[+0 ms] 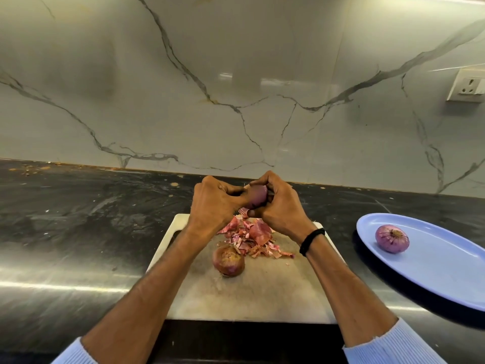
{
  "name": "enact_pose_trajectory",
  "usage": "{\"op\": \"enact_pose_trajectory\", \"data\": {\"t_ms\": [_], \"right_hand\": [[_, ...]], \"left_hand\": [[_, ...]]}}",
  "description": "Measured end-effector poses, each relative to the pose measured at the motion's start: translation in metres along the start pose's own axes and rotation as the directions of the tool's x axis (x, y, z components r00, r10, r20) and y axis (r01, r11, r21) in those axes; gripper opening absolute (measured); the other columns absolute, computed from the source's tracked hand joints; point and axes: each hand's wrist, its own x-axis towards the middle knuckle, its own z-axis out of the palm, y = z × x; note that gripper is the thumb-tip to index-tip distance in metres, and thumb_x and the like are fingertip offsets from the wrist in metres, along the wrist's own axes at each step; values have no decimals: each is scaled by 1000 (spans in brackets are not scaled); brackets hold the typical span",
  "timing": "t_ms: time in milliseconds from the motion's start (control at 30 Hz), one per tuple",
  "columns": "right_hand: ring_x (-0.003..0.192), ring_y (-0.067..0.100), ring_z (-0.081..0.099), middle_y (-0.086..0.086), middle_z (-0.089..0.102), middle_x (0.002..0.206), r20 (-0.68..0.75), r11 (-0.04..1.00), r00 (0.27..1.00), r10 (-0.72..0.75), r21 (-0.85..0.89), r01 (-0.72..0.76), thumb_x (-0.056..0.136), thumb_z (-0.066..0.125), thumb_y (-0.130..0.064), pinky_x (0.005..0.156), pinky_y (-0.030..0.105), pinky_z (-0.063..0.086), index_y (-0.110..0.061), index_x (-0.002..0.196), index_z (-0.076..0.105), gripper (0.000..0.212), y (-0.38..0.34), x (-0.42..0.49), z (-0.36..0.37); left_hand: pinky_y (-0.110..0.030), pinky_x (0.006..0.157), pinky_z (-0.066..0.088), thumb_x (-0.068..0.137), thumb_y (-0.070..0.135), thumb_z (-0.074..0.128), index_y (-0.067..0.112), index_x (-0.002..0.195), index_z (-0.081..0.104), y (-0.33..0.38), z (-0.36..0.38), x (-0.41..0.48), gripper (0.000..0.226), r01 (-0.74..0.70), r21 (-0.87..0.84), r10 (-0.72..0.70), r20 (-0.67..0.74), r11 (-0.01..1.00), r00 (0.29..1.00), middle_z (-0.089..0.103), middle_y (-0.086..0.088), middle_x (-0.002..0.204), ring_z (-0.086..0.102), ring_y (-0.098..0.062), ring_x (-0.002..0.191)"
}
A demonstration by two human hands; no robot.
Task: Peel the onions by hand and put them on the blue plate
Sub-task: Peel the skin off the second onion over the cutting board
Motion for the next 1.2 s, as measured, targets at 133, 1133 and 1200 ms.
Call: {"op": "enact_pose_trajectory", "data": {"t_ms": [133, 1133, 1200], "right_hand": [[97, 7, 63, -2, 63, 110, -10, 1000, 1000, -17, 3, 17, 64, 89, 1, 74, 13, 55, -22, 104, 56, 57, -1, -1, 1], [109, 18, 63, -6, 58, 119, -24, 941, 988, 151, 311, -136, 75, 77, 13, 84, 35, 61, -19, 127, 51, 67, -12, -1, 5], [109, 15, 63, -7, 60, 117, -49, 942, 990, 133, 317, -111, 76, 77, 11, 86, 32, 60, -17, 125, 53, 61, -13, -1, 6]], "left_hand": [[-29, 54, 57, 80, 20, 82, 13, 84, 81, -5, 5, -1, 8, -95, 99, 99, -40, 991, 994, 72, -1, 63, 67, -15, 53], [-28, 71, 62, 81, -7, 71, 2, 126, 62, -1, -12, 13, 47, 394, -638, -325, 230, 662, 917, 73, -13, 108, 75, -20, 87], [-27, 71, 61, 83, -9, 69, 6, 133, 61, -2, -14, 13, 53, 399, -643, -296, 268, 654, 917, 72, -13, 112, 75, -19, 90]]}}
